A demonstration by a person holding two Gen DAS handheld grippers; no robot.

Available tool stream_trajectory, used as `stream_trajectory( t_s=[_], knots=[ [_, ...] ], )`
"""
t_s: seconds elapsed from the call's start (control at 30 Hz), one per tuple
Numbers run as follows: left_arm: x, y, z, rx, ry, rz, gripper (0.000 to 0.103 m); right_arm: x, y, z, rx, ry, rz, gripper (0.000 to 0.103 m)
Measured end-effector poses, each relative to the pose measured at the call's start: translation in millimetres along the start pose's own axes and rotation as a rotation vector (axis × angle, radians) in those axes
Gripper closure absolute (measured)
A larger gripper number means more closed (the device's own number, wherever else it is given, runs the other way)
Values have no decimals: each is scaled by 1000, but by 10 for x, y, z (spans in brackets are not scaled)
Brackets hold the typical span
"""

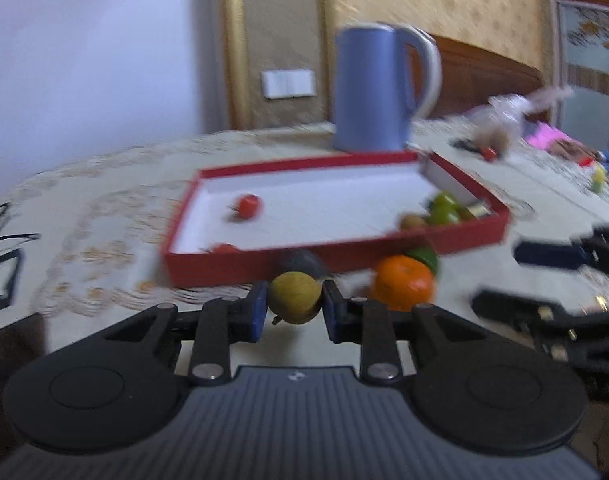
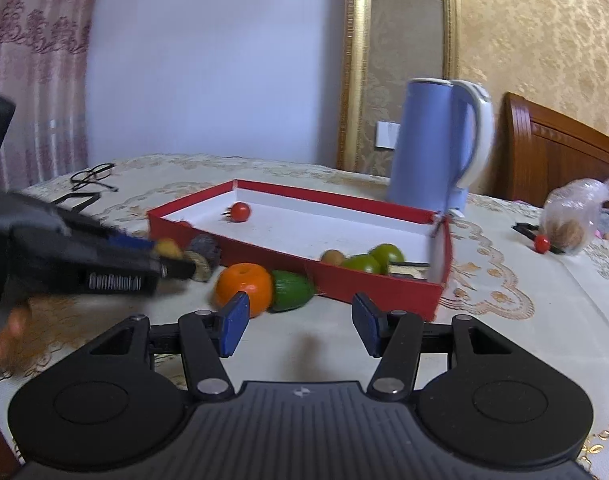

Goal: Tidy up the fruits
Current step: 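Grasp the yellow pear with the left gripper while the right gripper grasps the orange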

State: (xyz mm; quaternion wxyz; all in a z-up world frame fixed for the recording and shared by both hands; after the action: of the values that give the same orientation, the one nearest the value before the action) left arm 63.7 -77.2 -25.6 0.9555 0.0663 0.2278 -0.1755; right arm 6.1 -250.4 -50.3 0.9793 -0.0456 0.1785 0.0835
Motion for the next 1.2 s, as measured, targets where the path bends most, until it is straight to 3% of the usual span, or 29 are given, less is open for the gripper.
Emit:
stream_trajectory(
  t_s=[0.2,0.33,0.53,0.67,0.77,1.03,1.07,1.2],
  knots=[
    [14,434,-1,-151,-6,53,77,72,250,38,-13,23,130,47],
    [66,558,-40,-196,12,70,77,208,340,118,-32,43,143,47],
    [41,520,-40,-170,-6,83,77,384,386,117,-30,92,170,46],
    [11,506,-31,-157,-26,103,77,270,424,147,-6,75,272,48],
    [19,509,-30,-162,-24,100,76,323,379,140,-56,82,163,47],
    [38,493,-33,-158,-10,85,76,504,422,138,-129,136,128,46],
    [44,491,-36,-157,-6,86,75,539,414,142,-134,145,121,46],
    [58,518,-35,-162,1,107,41,672,443,139,-181,168,100,46]
  ],
)
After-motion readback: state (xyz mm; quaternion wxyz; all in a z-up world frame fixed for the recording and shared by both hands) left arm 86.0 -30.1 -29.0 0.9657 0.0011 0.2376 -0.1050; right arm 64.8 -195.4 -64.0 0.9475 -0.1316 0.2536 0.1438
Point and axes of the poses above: each gripper's, at about its wrist camera, not at the fingertips, and x roughly the way its jaws point, y to its left, z to its top, the point moved 7 cm from there along x, roughly the way its jaws point
